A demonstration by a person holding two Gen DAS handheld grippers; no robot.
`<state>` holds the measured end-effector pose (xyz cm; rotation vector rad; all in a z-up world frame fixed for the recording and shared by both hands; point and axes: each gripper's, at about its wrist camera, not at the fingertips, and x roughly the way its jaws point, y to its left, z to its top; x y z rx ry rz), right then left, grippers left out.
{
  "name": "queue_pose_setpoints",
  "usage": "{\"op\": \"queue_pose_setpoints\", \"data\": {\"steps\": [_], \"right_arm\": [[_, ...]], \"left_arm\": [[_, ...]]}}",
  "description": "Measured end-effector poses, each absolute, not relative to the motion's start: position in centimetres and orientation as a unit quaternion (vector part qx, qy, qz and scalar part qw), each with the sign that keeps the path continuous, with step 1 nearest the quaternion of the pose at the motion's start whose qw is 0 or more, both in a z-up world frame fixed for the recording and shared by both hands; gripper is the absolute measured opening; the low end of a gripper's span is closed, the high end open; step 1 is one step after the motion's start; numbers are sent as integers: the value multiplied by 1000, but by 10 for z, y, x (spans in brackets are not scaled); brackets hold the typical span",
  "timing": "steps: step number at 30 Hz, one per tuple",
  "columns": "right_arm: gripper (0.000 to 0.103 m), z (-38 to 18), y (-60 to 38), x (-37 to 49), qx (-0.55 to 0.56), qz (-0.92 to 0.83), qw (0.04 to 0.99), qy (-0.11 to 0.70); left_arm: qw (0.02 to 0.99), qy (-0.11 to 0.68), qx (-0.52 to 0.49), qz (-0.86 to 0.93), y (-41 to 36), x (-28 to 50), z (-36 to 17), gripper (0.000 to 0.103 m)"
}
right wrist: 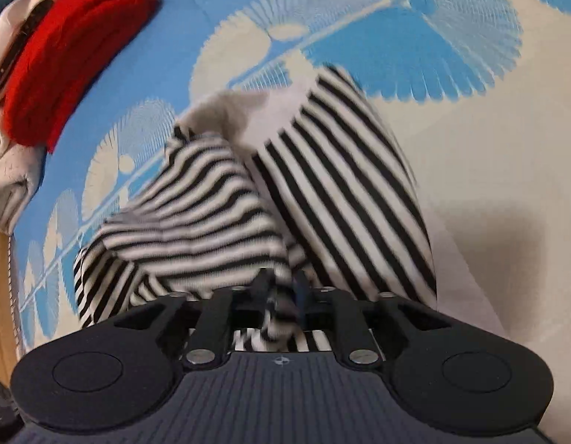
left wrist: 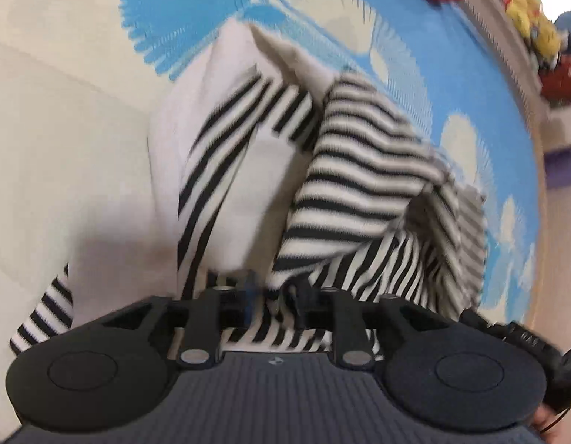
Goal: Fold small clothes
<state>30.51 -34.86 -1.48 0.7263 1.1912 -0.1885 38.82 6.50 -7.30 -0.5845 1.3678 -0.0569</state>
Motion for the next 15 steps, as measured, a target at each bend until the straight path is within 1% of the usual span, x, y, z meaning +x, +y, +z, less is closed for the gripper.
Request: {"op": "queue_pose_setpoints", "data": {"steps": [1,3,4,5,6,7,10,12,13,15], "right_arm": [[35,-13,-348,308,330,-86,768,543],[35,-13,-347,311,330,-76,774,536],[35,-15,-348,314,333,-75,775,532],[34,-15,-348,316,334,-72,775,531],[17,-14,-347,318,334,-70,776,530],[1,-12,-346,320,334,-70,782,522],[1,19,-338,316,312,-66,830,458],[1,44,-331,308,276,-66,864,416],[1,48,-332,304,271,-73,867,412],[1,39,-336,301,280,-99,848,438]], "left_arm": [[739,616,-273,-25,67,389,-72,30],[740,612,-278,-28,67,391,-72,29],[741,611,-277,-27,67,393,-72,25],[749,602,-277,-22,67,392,-70,10],[762,586,-274,-21,68,392,-63,5],[780,565,-268,-28,69,391,-51,5],[844,464,-261,-65,76,384,-7,4],[854,438,-273,-66,86,380,3,4],[844,448,-288,-61,90,380,-2,4],[792,536,-290,-25,94,383,-35,4]]}}
